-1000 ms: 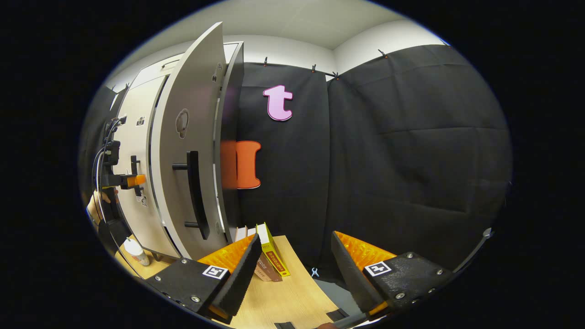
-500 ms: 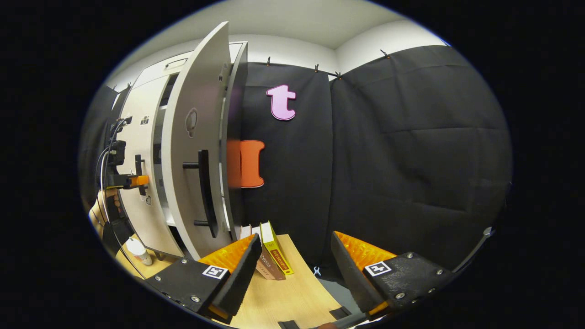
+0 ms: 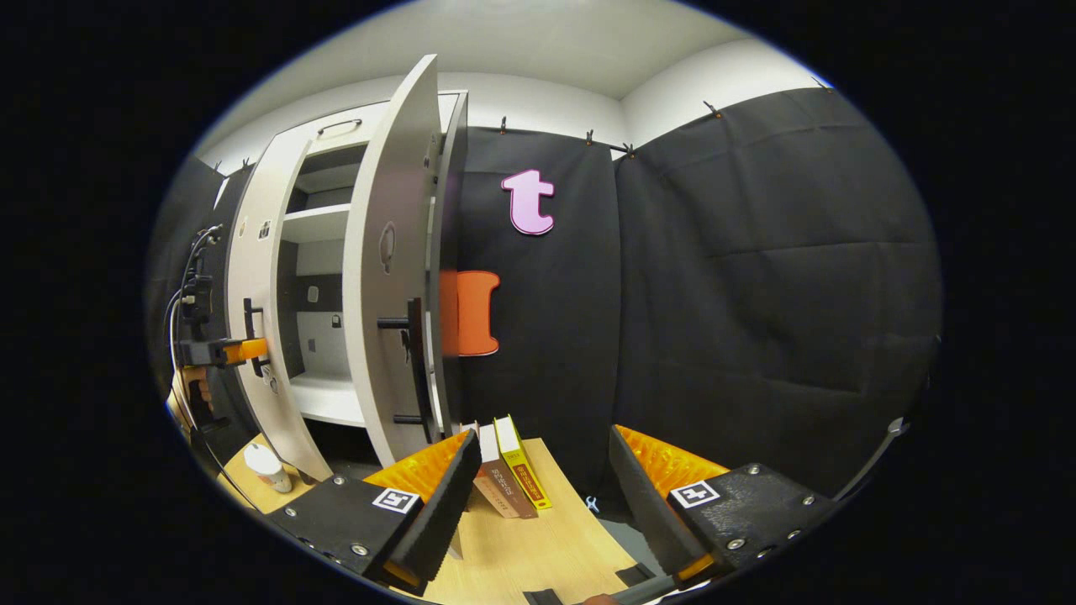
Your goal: Open the right door of the double-door shoe cabinet with the right hand, and open the left door with the left hand.
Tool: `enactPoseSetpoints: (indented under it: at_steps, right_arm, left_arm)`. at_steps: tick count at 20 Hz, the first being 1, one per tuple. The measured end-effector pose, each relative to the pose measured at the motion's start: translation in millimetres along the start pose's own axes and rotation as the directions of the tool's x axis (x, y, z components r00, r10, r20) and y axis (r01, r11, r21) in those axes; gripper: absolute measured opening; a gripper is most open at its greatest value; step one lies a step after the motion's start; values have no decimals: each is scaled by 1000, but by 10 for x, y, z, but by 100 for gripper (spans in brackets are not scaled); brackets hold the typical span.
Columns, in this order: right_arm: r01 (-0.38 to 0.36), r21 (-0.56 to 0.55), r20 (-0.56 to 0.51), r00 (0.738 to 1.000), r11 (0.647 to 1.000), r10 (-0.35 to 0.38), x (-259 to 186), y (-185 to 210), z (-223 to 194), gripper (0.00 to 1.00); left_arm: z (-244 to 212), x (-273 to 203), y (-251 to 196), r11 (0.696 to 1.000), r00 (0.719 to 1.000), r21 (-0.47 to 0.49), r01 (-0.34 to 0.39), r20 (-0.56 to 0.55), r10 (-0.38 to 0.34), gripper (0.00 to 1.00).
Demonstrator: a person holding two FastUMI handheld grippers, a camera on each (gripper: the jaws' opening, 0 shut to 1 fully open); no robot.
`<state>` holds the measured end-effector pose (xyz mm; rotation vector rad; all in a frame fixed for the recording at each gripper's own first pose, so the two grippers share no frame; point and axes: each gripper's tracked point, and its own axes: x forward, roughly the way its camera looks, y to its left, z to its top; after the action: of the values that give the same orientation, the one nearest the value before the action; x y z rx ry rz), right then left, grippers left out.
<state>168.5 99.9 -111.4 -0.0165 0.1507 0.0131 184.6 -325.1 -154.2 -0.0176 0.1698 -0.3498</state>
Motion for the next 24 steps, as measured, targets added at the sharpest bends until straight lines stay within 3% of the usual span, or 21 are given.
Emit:
enactPoseSetpoints:
  at_steps: [9,24]
  right_arm:
    - [-69,-2,22,997,998,69,-52,254,53,93]
    - [-151,-5,39,988,989,151,-58,601,106,93]
  left_arm:
    - [36,-652,379,1000,1000,-15,-20,7,20,10]
    - [67,-1132,1088,992,992,3,-124,7,124,7]
